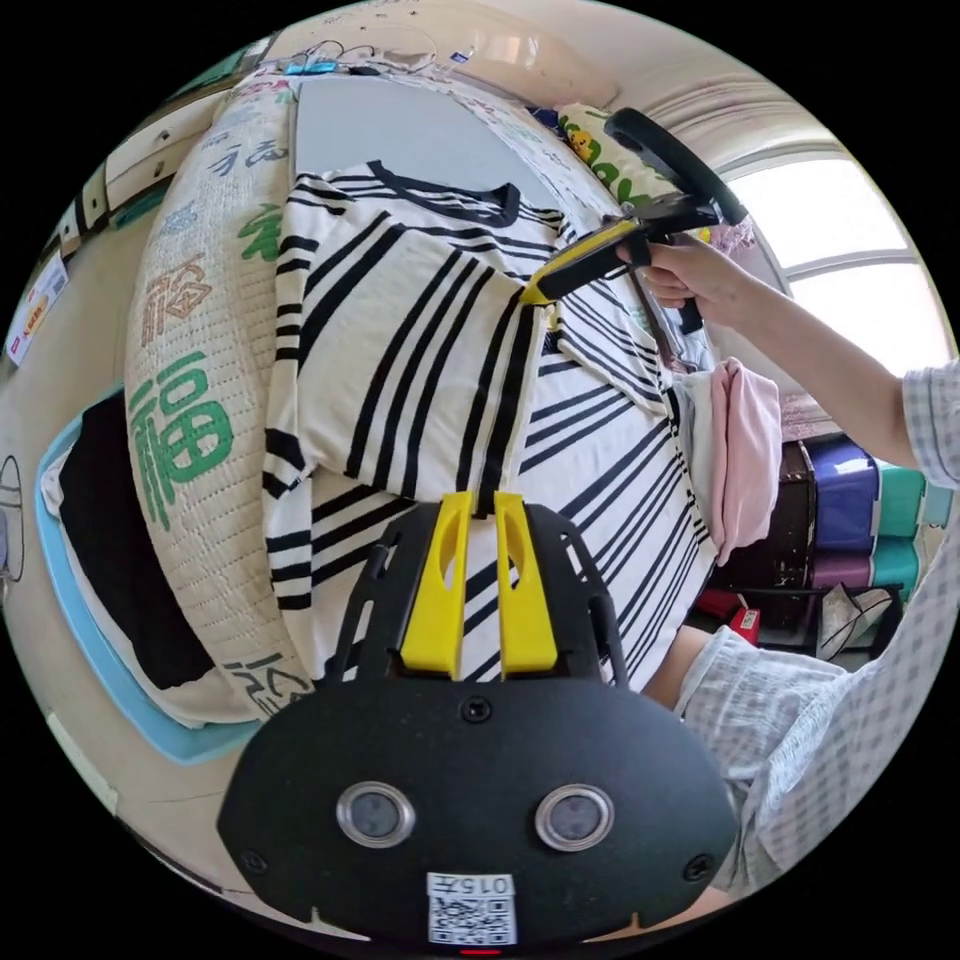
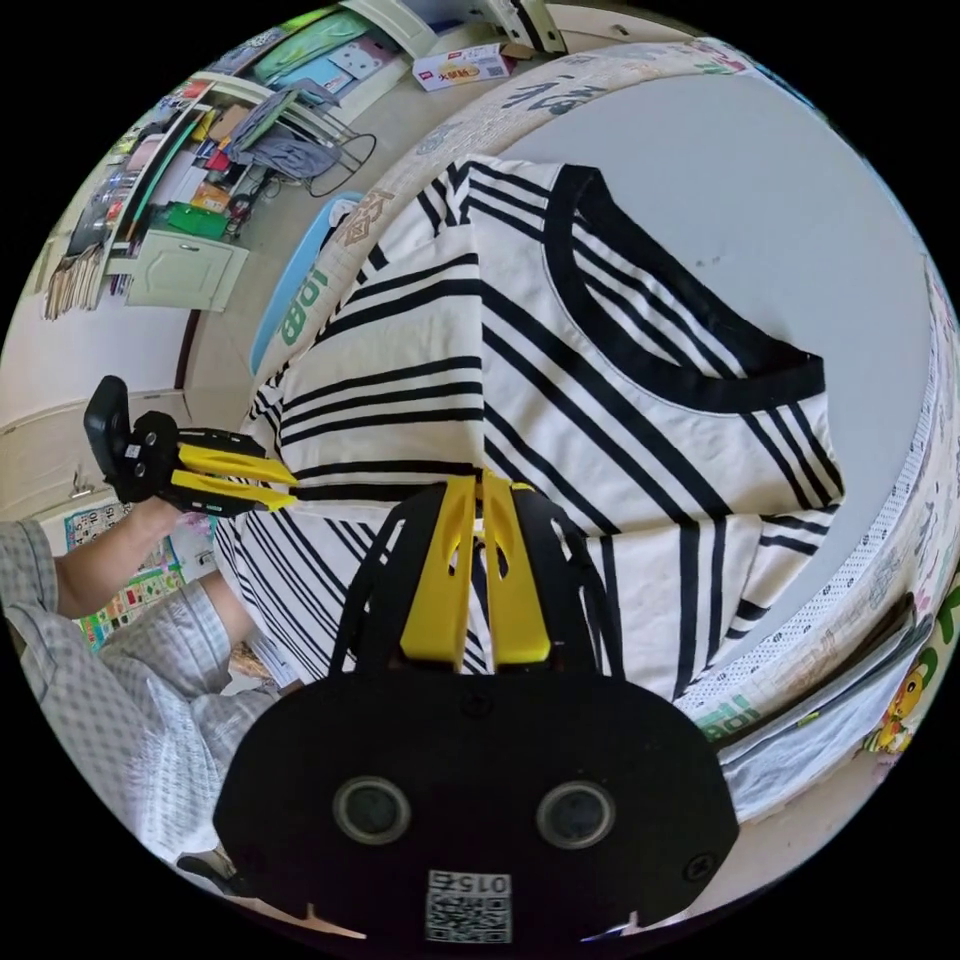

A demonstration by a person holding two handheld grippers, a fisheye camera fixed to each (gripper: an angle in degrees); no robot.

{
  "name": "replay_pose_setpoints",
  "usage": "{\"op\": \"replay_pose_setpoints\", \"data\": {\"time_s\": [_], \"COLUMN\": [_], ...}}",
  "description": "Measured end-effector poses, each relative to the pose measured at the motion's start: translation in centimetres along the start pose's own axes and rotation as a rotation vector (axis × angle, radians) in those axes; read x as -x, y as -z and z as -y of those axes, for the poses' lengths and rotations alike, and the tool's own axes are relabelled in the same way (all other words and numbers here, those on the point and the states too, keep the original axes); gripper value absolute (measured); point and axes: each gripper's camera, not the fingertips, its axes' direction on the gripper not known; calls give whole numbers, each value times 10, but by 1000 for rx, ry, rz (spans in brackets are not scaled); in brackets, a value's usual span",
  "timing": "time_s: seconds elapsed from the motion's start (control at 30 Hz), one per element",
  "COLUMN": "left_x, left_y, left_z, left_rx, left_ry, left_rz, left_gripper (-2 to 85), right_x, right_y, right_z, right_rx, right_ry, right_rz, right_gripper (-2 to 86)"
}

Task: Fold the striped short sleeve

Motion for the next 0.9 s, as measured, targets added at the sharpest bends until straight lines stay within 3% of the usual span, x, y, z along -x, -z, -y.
{"op": "replay_pose_setpoints", "data": {"time_s": [0.23,0.37,0.43,0.57,0.73,0.9], "left_x": [57,104,127,139,138,141], "left_y": [61,61,47,35,35,40], "left_z": [119,194,229,249,257,264], "left_rx": [-171,-226,-160,-113,-69,-62], "left_ry": [-38,9,55,79,45,60], "left_rz": [170,68,48,43,107,147], "left_gripper": [99,101,103,88,59,89], "right_x": [-112,-166,-192,-214,-222,-233], "right_y": [56,51,37,18,13,14], "right_z": [-67,-74,-72,-71,-77,-85], "right_rx": [-257,-270,-242,-208,-174,-169], "right_ry": [-215,-313,-348,-363,-334,-333], "right_rz": [-187,-209,-158,-76,-147,-151], "right_gripper": [81,109,109,93,42,47]}}
